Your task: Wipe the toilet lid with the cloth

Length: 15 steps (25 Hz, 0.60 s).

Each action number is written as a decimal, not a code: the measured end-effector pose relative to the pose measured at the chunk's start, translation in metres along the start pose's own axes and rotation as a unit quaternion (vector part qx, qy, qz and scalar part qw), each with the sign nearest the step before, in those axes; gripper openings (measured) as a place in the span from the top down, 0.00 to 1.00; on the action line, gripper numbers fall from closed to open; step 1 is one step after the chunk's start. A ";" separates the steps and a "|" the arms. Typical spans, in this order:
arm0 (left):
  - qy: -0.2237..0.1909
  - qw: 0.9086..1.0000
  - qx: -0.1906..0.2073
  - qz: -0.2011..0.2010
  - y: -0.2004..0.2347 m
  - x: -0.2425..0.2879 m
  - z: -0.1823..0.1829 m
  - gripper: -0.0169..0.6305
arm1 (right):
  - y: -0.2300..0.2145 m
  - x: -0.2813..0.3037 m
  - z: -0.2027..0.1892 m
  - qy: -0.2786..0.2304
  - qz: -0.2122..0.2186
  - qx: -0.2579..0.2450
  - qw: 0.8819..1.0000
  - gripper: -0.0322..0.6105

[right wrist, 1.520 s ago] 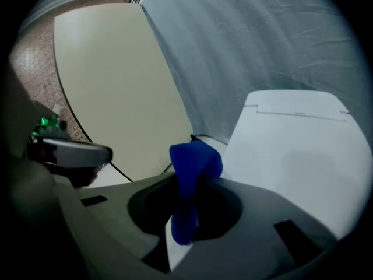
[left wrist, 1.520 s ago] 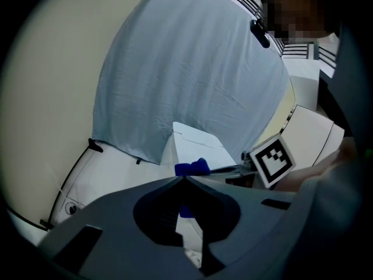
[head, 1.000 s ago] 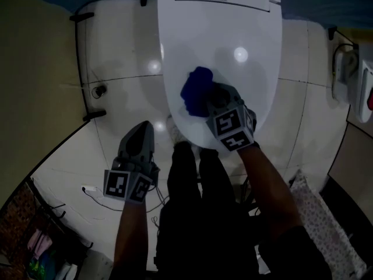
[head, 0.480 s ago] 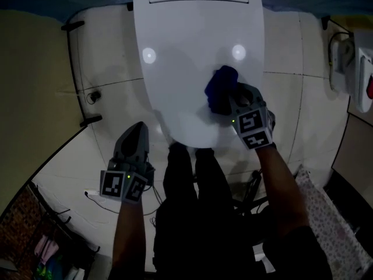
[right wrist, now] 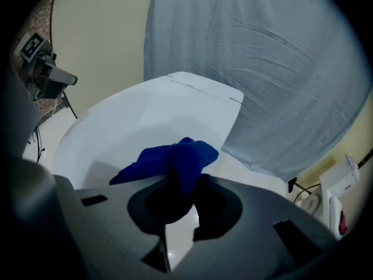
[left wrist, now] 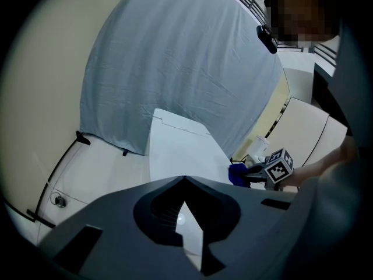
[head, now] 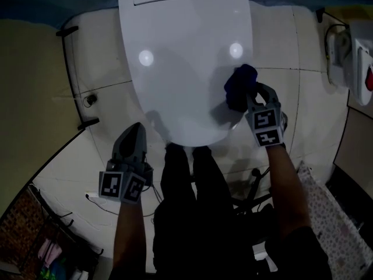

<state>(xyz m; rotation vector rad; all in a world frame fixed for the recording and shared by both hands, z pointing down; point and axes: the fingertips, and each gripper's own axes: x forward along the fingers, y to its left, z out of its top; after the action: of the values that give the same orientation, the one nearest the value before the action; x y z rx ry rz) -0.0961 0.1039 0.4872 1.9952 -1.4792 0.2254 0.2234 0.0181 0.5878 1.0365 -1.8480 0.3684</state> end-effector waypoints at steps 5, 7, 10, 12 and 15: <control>-0.019 0.999 -0.037 0.014 -0.006 -0.006 0.003 0.99 | -0.015 -0.005 -0.015 0.007 -0.023 -0.010 1.000 0.86; -0.028 0.999 -0.043 0.017 -0.007 -0.011 0.006 0.99 | -0.014 -0.007 -0.012 0.004 -0.024 -0.017 1.000 0.86; -0.033 0.999 -0.037 0.021 -0.002 -0.020 0.003 0.99 | 0.002 -0.023 0.019 -0.038 -0.005 -0.008 0.999 0.87; -0.036 0.998 -0.049 0.033 0.004 -0.027 0.000 0.99 | 0.027 -0.036 0.050 -0.075 0.022 -0.026 0.997 0.86; -0.041 0.995 -0.067 0.054 0.011 -0.042 -0.005 0.99 | 0.083 -0.054 0.097 -0.131 0.075 -0.038 0.988 0.86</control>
<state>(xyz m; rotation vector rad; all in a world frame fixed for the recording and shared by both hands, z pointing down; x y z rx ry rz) -0.1198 0.1382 0.4753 1.8399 -1.6125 0.0890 0.1115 0.0331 0.5080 0.9310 -2.1667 0.2554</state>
